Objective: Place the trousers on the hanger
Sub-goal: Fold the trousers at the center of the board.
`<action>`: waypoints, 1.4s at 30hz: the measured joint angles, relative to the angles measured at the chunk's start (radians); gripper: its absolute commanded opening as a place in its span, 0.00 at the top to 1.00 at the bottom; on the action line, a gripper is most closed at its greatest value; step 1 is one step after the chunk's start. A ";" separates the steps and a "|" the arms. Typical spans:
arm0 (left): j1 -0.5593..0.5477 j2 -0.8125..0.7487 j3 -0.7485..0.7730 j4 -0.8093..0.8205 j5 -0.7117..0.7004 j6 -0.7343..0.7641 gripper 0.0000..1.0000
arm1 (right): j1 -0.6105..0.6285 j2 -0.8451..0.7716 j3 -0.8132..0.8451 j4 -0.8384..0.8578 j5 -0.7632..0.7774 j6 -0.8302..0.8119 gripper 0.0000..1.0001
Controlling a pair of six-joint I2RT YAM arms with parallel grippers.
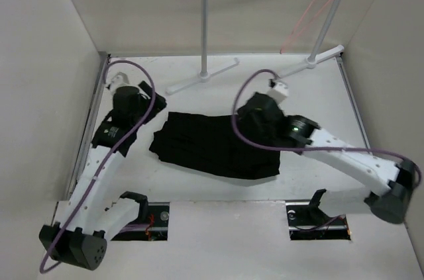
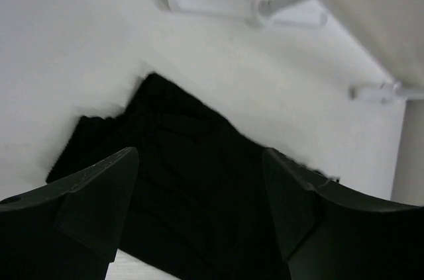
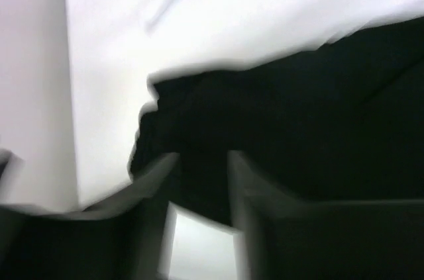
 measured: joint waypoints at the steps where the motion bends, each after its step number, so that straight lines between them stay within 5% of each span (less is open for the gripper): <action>1: -0.050 0.019 -0.023 0.008 -0.005 0.001 0.26 | -0.055 -0.078 -0.066 0.024 -0.008 -0.021 0.87; 4: -0.176 0.108 -0.072 0.029 -0.014 0.009 0.28 | -0.235 -0.253 -0.252 0.057 -0.078 -0.085 0.79; 7: -0.254 0.232 -0.079 0.068 -0.020 0.032 0.32 | -0.431 -0.311 -0.399 0.075 -0.174 -0.153 0.40; 10: -0.297 0.360 -0.072 0.119 -0.032 0.064 0.42 | -0.583 -0.286 -0.489 0.082 -0.265 -0.224 0.27; 14: -0.312 0.492 -0.061 0.185 -0.043 0.092 0.45 | -0.663 -0.190 -0.510 0.120 -0.378 -0.288 0.27; 21: -0.266 0.601 -0.098 0.323 -0.072 0.089 0.50 | -0.739 0.028 -0.515 0.322 -0.502 -0.309 0.70; 25: -0.183 0.610 -0.189 0.377 -0.114 0.071 0.50 | -0.747 0.181 -0.508 0.427 -0.564 -0.291 0.77; 29: -0.095 0.597 -0.251 0.426 -0.146 0.059 0.49 | -0.741 0.274 -0.435 0.490 -0.621 -0.260 0.71; 33: 0.003 0.549 -0.283 0.436 -0.167 0.057 0.37 | -0.723 0.340 -0.355 0.514 -0.639 -0.230 0.33; 35: 0.034 0.511 -0.285 0.420 -0.180 0.057 0.29 | -0.716 0.348 -0.334 0.509 -0.639 -0.227 0.22; 40: 0.010 0.354 -0.241 0.354 -0.185 0.063 0.21 | -0.715 0.262 -0.324 0.454 -0.636 -0.253 0.18; 42: -0.018 0.302 -0.194 0.338 -0.182 0.068 0.23 | -0.711 0.183 -0.326 0.425 -0.629 -0.271 0.30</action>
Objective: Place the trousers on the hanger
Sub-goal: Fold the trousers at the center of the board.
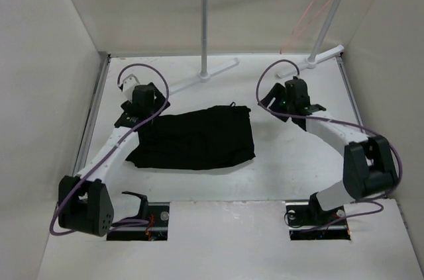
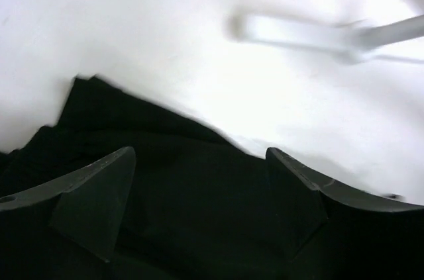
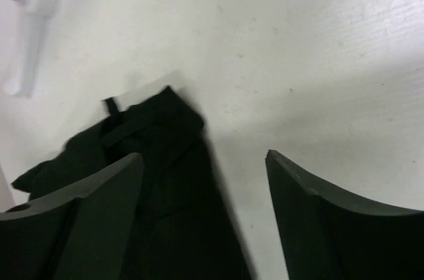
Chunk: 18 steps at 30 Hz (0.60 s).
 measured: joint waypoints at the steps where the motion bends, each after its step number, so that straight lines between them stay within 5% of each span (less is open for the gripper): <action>1: -0.015 -0.020 0.023 -0.004 0.002 0.001 0.26 | 0.004 -0.050 -0.006 -0.006 0.006 -0.010 0.47; 4: -0.077 -0.056 0.064 -0.013 0.003 0.000 0.37 | 0.047 -0.190 -0.043 -0.014 0.006 -0.024 0.74; 6: -0.148 -0.059 0.065 -0.024 0.007 -0.010 0.40 | 0.115 -0.261 -0.078 -0.015 -0.010 -0.023 0.78; 13: -0.445 0.150 0.171 -0.060 0.090 -0.064 0.39 | 0.348 -0.372 -0.243 -0.029 -0.036 0.035 0.74; 18: -0.519 0.377 0.405 -0.051 0.163 -0.058 0.38 | 0.346 -0.414 -0.321 -0.093 0.032 0.079 0.54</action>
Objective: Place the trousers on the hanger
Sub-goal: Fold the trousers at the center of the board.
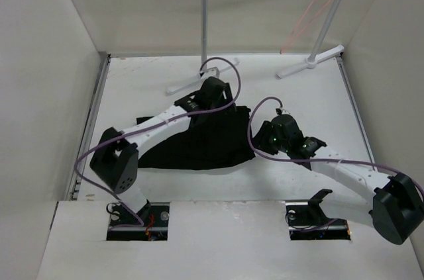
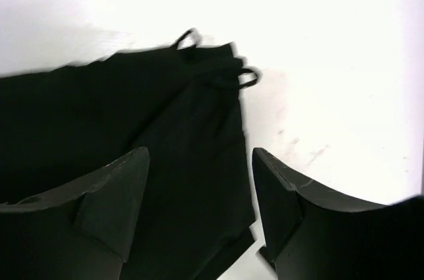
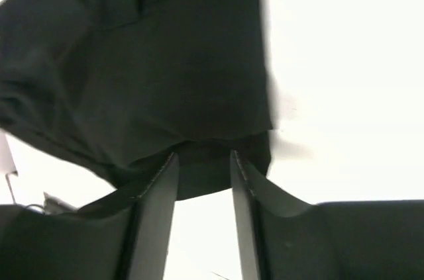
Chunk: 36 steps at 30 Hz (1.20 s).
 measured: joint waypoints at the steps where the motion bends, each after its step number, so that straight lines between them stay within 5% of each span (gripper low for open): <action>1: -0.007 0.037 0.038 0.003 0.007 0.005 0.38 | 0.001 0.002 -0.002 -0.011 0.010 0.001 0.52; 5: -0.031 0.180 0.167 0.005 0.031 0.029 0.38 | 0.011 0.021 -0.002 -0.021 0.037 -0.001 0.52; 14: -0.051 0.345 0.222 -0.024 0.048 0.051 0.38 | 0.016 0.153 0.011 -0.013 0.063 -0.027 0.76; 17: -0.051 0.347 0.224 -0.031 0.048 0.051 0.38 | 0.016 0.155 0.024 -0.010 0.073 -0.032 0.69; 20: -0.051 0.347 0.234 -0.030 0.048 0.052 0.38 | 0.018 0.153 0.036 -0.011 0.092 -0.038 0.48; 23: -0.051 0.347 0.235 -0.029 0.048 0.053 0.38 | 0.024 0.146 0.037 -0.013 0.109 -0.043 0.48; 29: -0.051 0.347 0.235 -0.028 0.047 0.053 0.39 | 0.030 0.159 0.046 -0.012 0.123 -0.053 0.83; 36: -0.037 0.360 0.235 -0.026 0.043 0.055 0.43 | 0.041 0.149 0.064 -0.047 0.157 -0.050 0.88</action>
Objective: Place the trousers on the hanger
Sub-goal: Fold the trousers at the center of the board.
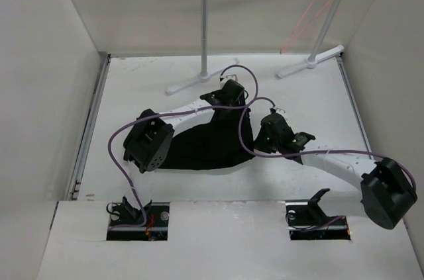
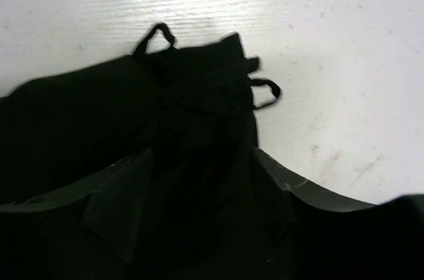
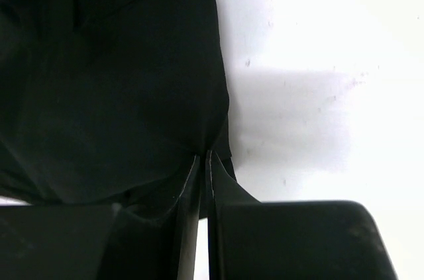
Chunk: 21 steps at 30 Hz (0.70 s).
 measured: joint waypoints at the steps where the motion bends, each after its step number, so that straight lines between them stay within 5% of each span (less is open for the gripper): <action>1: 0.006 0.006 0.000 0.000 -0.002 0.000 0.43 | 0.008 -0.018 -0.002 -0.011 0.004 0.005 0.88; 11: 0.037 0.095 0.008 0.016 -0.016 -0.002 0.44 | 0.054 -0.080 -0.131 -0.049 0.020 0.084 0.90; 13: 0.034 0.099 0.019 0.019 -0.019 -0.002 0.44 | 0.055 -0.061 -0.149 -0.064 0.020 0.095 0.84; 17: 0.029 0.101 0.027 0.032 -0.020 -0.003 0.42 | 0.068 -0.093 -0.154 -0.103 0.033 0.113 0.53; 19: 0.026 0.101 0.027 0.032 -0.020 -0.004 0.38 | 0.084 -0.163 -0.148 -0.149 0.042 0.111 0.51; 21: 0.023 0.097 0.027 0.031 -0.020 -0.005 0.34 | 0.092 -0.246 -0.124 -0.197 0.047 0.108 0.60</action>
